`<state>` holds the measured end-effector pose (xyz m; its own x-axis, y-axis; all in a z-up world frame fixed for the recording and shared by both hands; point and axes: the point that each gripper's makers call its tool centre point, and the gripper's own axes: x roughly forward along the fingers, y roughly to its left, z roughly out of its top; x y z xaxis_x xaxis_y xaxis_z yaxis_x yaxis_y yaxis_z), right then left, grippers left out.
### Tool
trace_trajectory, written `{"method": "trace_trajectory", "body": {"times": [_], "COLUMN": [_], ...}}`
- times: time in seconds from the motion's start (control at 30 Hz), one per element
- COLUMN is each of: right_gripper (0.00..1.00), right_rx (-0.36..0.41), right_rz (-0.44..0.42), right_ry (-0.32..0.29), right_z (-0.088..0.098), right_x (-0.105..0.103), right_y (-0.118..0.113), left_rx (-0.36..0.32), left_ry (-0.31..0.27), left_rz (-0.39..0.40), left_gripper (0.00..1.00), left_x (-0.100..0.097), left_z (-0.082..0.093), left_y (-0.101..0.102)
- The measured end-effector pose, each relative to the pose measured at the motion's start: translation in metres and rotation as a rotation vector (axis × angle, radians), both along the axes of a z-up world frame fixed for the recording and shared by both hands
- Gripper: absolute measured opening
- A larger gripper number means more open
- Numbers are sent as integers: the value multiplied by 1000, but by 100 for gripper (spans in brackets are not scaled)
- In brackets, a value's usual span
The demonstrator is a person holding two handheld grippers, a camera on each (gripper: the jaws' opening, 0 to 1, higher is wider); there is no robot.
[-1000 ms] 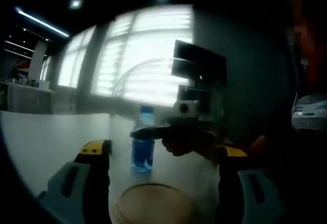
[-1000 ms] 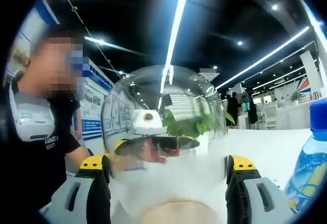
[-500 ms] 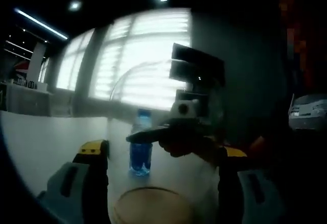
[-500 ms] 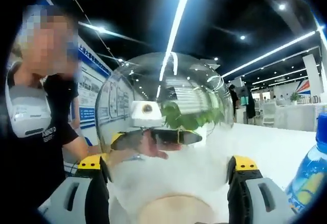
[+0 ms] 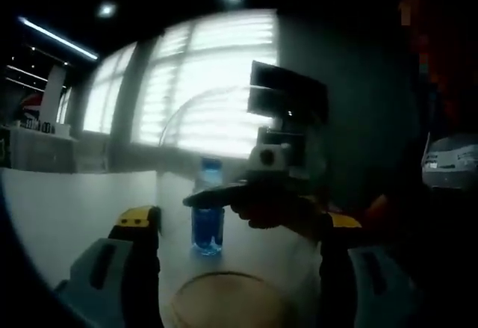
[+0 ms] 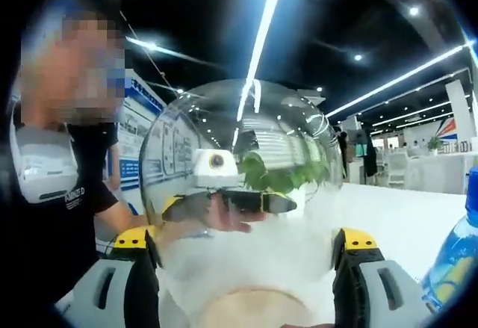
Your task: Open the cover put in the Mizone put the cover back on
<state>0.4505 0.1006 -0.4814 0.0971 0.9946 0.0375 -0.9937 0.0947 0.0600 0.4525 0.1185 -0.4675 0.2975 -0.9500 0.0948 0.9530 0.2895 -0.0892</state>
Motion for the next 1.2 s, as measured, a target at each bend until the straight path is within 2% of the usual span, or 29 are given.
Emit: {"method": "trace_trajectory", "body": {"times": [0.1,0.17,0.27,0.33,0.43,0.53,0.63,0.8,0.97,1.07,1.2], "right_gripper": [90,90,90,90,90,90,90,90,90,90,90], "right_rx": [0,43,59,44,30,46,55,25,14,-26,-33], "right_rz": [7,6,7,8,9,9,13,17,19,26,29], "right_ry": [-11,-10,-7,-35,-43,-22,-27,-59,-41,-52,-51], "right_z": [4,14,21,22,21,24,27,24,21,14,12], "right_x": [-3,-3,-5,-8,-10,-10,-13,-17,-17,-19,-19], "right_y": [-3,-5,-7,-6,-6,-8,-9,-5,-4,-3,-2], "left_rx": [3,-20,-18,1,26,3,4,52,57,86,102], "left_ry": [-13,-17,-16,-24,-32,-27,-39,-49,-35,-43,-43], "left_rz": [5,13,23,22,20,27,31,28,25,19,19], "left_gripper": [75,75,74,74,74,74,74,74,74,74,74], "left_x": [-4,-4,-7,-9,-11,-10,-15,-18,-18,-20,-19], "left_z": [6,13,19,18,17,22,27,22,20,17,15], "left_y": [-3,-3,-4,-5,-5,-6,-8,-7,-6,-7,-5]}}
